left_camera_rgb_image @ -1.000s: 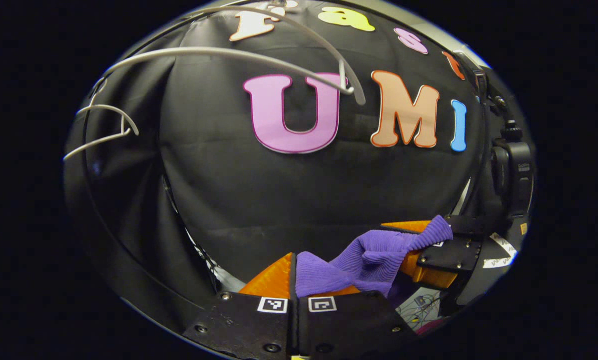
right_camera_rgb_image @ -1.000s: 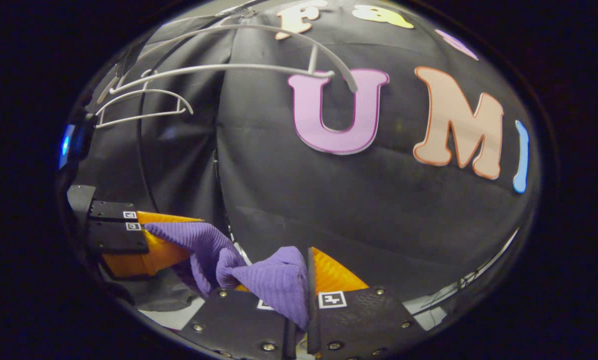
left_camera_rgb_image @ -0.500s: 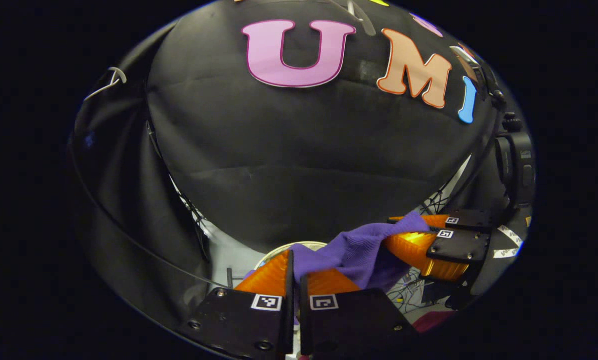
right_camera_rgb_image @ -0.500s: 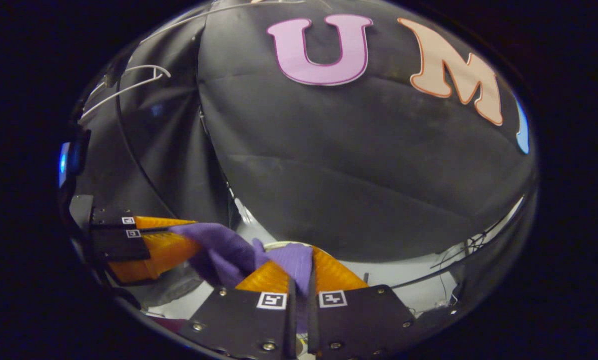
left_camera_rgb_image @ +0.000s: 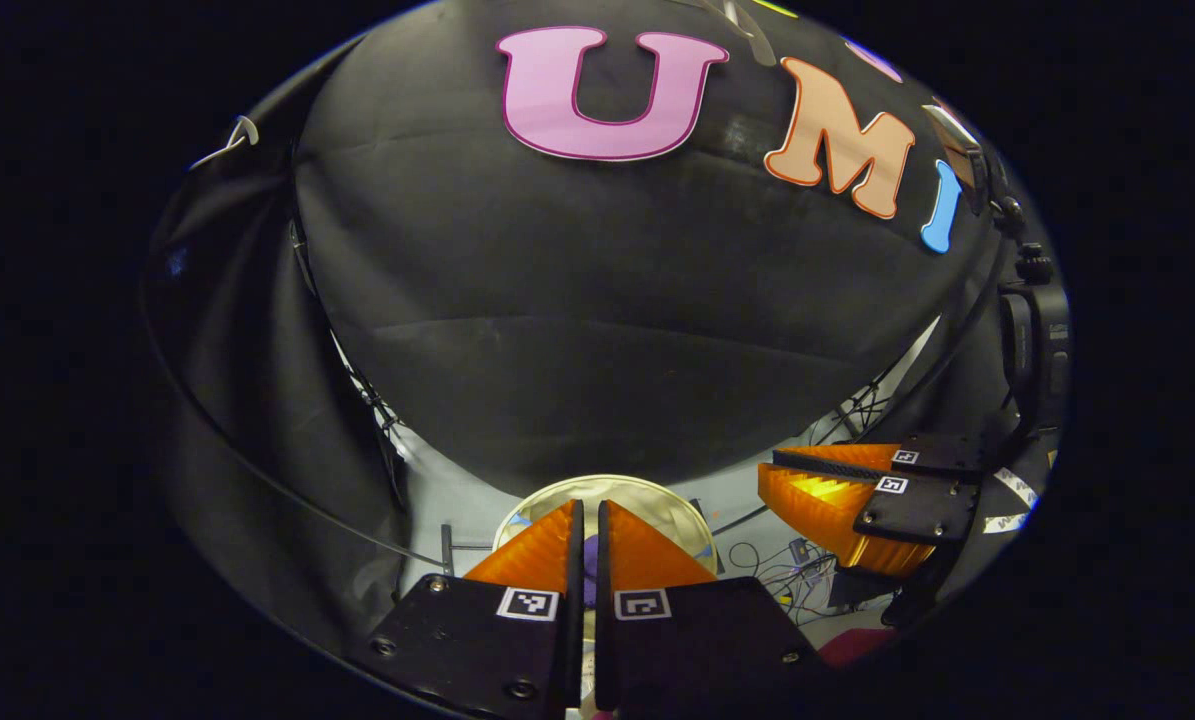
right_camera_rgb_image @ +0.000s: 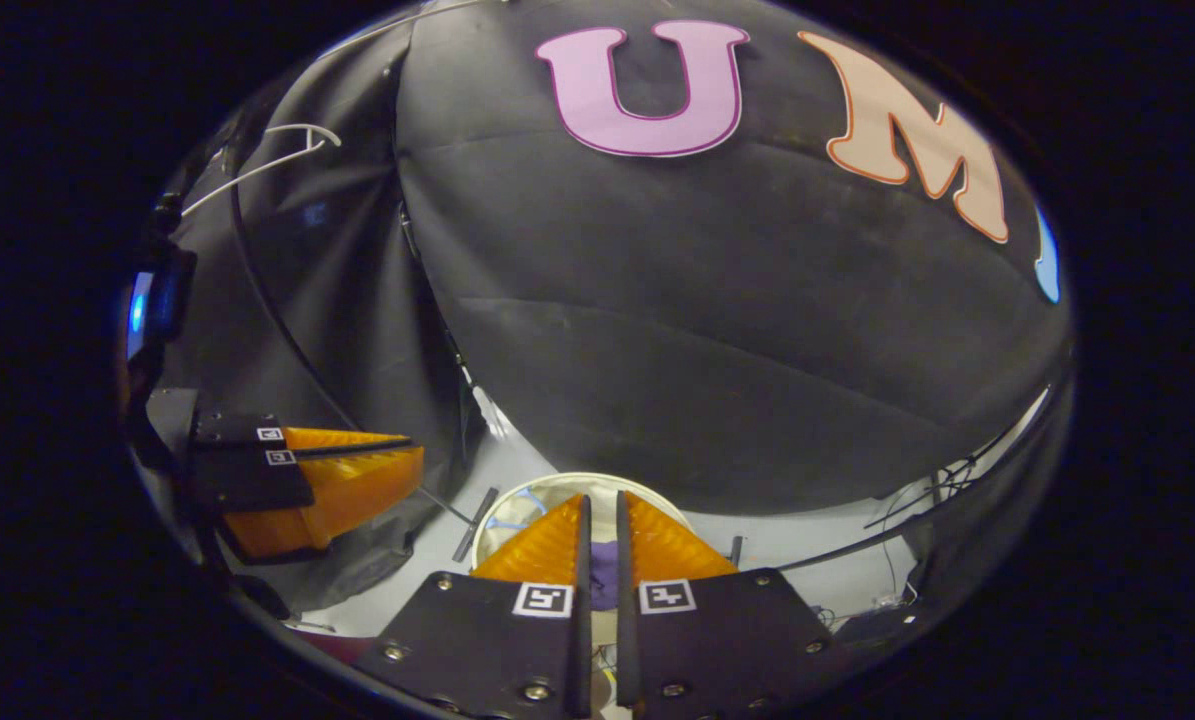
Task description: Grasp the clothes on the hanger with both hands and then place them into the laundry hamper below.
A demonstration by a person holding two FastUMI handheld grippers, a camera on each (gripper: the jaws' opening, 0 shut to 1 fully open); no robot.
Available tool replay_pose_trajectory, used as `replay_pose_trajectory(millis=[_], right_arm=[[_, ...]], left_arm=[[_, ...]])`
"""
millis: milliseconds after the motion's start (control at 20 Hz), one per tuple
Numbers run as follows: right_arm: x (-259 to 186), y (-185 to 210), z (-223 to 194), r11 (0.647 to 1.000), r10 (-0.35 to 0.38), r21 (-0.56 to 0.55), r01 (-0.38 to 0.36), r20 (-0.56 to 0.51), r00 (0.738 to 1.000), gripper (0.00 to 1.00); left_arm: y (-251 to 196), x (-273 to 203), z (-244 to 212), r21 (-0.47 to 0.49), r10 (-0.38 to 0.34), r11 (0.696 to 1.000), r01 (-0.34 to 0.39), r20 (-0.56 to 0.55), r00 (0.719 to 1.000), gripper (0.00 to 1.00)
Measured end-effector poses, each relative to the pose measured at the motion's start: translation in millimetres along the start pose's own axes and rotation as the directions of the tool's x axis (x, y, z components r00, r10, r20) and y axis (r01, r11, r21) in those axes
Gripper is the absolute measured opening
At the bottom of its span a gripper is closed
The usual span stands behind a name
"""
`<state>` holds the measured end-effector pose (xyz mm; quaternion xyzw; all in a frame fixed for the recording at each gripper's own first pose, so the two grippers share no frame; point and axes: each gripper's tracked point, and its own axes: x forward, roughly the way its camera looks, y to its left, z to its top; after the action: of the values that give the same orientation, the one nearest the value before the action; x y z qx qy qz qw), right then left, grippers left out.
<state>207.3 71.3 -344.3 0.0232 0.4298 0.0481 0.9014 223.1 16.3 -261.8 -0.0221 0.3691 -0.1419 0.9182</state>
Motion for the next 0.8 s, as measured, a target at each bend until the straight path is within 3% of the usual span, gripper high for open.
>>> replay_pose_trajectory(millis=[800], right_arm=[[-26,11,26,0.998,-0.064,0.012,0.063,0.096,0.993,0.10]], left_arm=[[-3,-23,20,0.048,-0.034,0.998,0.031,0.054,0.998,0.06]])
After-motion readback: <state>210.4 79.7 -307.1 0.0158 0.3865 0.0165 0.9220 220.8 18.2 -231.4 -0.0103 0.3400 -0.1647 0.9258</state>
